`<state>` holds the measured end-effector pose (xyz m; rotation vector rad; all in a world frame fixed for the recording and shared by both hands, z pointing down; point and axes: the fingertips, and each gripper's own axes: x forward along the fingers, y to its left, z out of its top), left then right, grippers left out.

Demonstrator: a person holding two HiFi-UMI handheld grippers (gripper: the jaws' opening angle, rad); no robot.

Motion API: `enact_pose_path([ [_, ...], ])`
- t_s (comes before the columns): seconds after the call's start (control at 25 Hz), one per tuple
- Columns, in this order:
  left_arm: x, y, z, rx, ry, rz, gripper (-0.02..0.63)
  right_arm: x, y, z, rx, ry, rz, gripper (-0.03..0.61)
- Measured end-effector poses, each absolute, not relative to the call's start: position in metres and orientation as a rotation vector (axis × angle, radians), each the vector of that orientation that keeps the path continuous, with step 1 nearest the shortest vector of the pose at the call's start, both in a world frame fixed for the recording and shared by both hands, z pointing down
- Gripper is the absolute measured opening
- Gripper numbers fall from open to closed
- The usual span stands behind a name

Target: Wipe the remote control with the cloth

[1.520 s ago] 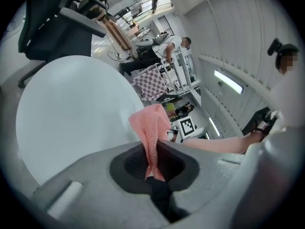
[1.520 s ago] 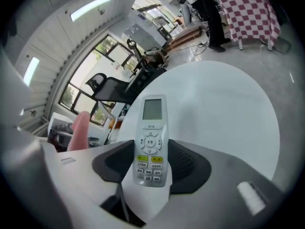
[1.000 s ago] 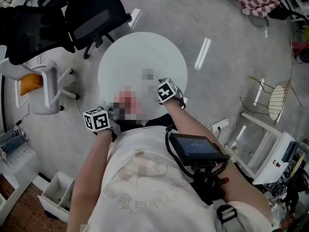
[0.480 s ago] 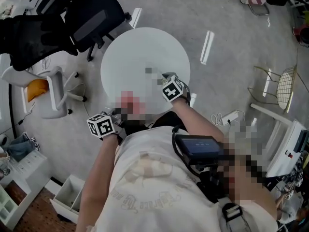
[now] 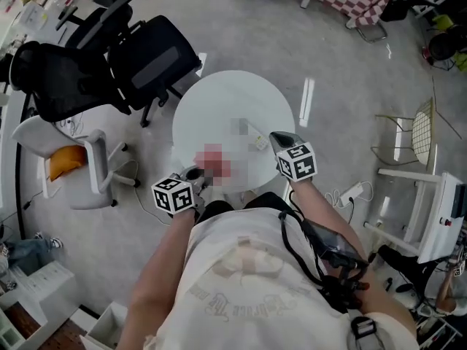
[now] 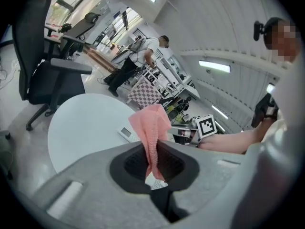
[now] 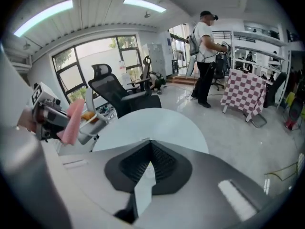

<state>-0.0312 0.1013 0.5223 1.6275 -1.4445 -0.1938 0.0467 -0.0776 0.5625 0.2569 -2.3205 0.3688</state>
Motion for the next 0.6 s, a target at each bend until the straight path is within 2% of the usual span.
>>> enact_pose_path([
  [0.36, -0.040, 0.122, 0.489, 1.840, -1.478, -0.157, 0.018, 0.060, -0.014, 0.477, 0.290, -2.611, 0.506, 0.008],
  [0.6, -0.032, 0.125, 0.476, 1.959, -1.430, -0.122, 0.018, 0.074, 0.023, 0.456, 0.322, -2.699, 0.499, 0.008],
])
